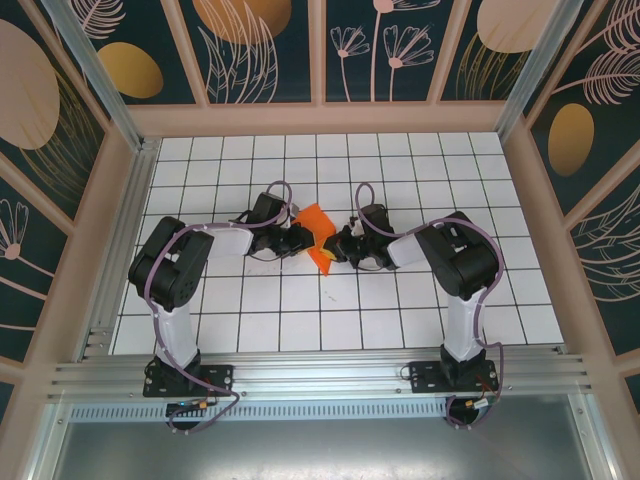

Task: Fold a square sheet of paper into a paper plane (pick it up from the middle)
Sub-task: Third fold the triangle at the center of the table.

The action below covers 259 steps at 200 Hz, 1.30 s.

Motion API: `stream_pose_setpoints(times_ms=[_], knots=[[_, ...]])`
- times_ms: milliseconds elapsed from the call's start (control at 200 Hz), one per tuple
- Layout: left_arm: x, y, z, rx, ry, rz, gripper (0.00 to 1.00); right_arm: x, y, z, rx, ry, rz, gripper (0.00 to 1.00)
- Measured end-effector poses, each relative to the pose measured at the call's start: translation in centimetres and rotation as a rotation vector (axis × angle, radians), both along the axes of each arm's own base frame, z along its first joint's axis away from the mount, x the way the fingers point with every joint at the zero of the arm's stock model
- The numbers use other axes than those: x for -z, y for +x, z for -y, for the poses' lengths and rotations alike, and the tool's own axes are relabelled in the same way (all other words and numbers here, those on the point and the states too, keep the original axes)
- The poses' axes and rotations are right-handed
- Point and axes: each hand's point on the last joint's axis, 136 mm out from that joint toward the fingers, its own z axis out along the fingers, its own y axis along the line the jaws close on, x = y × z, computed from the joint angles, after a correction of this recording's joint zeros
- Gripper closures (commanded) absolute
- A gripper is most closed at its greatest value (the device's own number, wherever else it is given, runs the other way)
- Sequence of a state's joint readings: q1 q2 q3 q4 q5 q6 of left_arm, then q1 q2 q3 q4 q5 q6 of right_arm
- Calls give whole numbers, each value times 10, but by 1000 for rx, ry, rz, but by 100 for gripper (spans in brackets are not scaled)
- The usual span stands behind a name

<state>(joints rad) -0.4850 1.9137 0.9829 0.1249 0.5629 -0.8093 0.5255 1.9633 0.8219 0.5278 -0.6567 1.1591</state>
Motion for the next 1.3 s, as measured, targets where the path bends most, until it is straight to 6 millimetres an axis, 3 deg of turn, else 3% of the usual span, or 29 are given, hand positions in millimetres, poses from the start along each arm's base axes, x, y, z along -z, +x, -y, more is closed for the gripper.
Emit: stream_pose_setpoints(times_ms=[265, 610, 891, 1081, 1296], knots=[[9, 0, -9, 4, 70, 20, 99, -4, 0, -1, -34, -7, 28, 84], [10, 6, -13, 8, 112, 57, 100, -24, 7, 12, -80, -122, 163, 77], [13, 8, -17, -3, 136, 66, 100, -14, 15, 23, -84, -270, 209, 74], [13, 8, -18, -7, 141, 69, 100, -19, 27, 26, -86, -325, 258, 67], [13, 8, -18, -7, 141, 69, 100, -28, 51, 15, -101, -338, 321, 65]])
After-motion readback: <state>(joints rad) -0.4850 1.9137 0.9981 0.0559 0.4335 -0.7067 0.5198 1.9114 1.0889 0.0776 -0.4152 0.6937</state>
